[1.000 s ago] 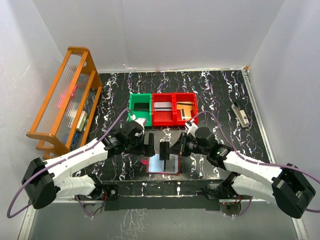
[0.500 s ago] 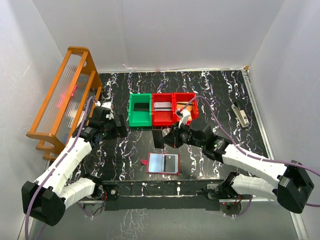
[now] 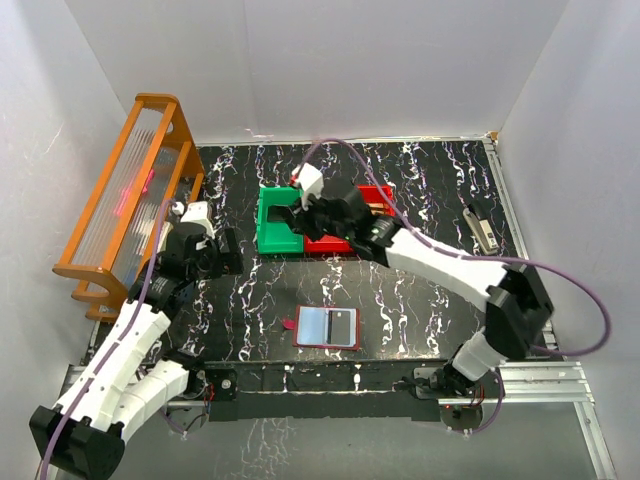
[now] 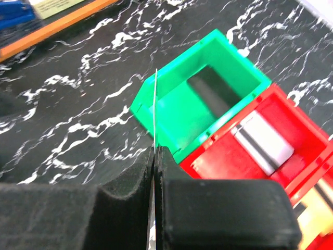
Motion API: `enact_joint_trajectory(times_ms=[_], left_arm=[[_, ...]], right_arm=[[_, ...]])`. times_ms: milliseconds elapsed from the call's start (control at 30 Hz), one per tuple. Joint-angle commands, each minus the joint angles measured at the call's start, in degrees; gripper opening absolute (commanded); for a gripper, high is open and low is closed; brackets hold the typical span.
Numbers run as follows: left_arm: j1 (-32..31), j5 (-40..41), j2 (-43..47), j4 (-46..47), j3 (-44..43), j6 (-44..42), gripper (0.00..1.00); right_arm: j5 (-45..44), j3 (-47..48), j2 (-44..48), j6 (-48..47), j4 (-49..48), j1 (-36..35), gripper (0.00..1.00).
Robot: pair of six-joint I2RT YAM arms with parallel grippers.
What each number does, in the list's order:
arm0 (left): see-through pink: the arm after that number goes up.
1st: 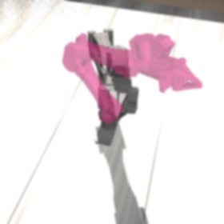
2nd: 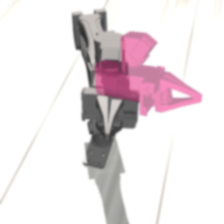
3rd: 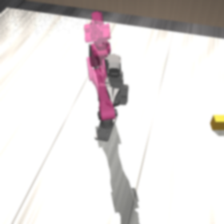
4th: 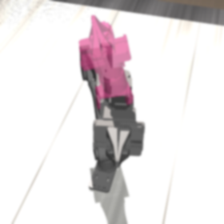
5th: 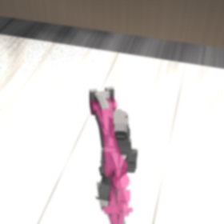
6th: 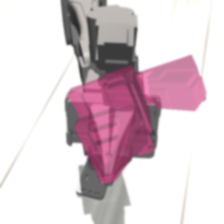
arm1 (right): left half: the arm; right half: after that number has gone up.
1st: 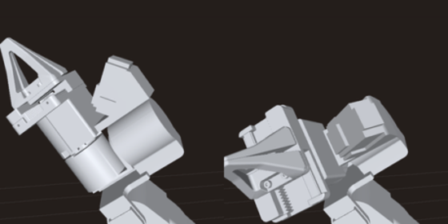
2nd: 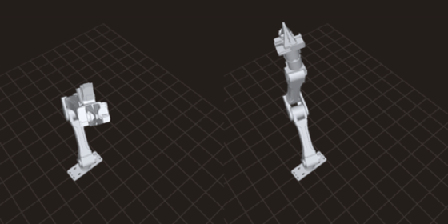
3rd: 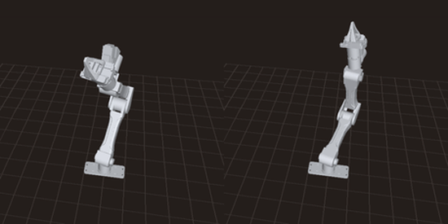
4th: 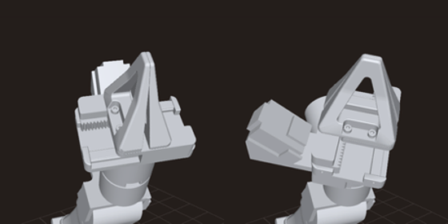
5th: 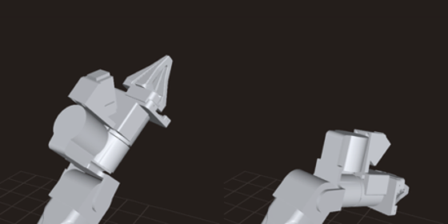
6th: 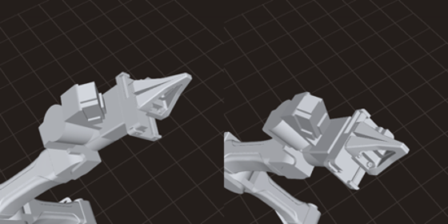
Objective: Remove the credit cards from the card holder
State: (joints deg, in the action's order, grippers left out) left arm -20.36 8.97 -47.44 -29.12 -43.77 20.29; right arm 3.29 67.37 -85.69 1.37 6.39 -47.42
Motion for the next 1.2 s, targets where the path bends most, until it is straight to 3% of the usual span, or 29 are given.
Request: enact_joint_trajectory(times_ms=[0,200,533,800,1167], left_arm=[[0.3,5.4,2.7,0.8,0.5,-0.4,0.99],[0.3,7.4,5.6,0.8,0.8,0.0,0.99],[0.3,9.1,8.0,0.6,1.0,0.5,0.99],[0.2,10.1,9.4,0.3,0.9,0.9,0.99],[0.3,13.0,12.6,0.1,1.2,1.7,0.99]], right_arm=[[-3.8,12.7,-8.7,-11.5,5.5,-0.2,0.0],[-8.2,27.9,-23.5,-18.0,14.3,-0.2,0.0],[-14.0,45.4,-38.3,-27.7,22.0,-0.2,0.0],[-19.2,48.5,-44.1,-35.6,21.3,-0.2,0.0],[-19.4,47.5,-48.4,-45.5,16.1,-0.2,0.0]])
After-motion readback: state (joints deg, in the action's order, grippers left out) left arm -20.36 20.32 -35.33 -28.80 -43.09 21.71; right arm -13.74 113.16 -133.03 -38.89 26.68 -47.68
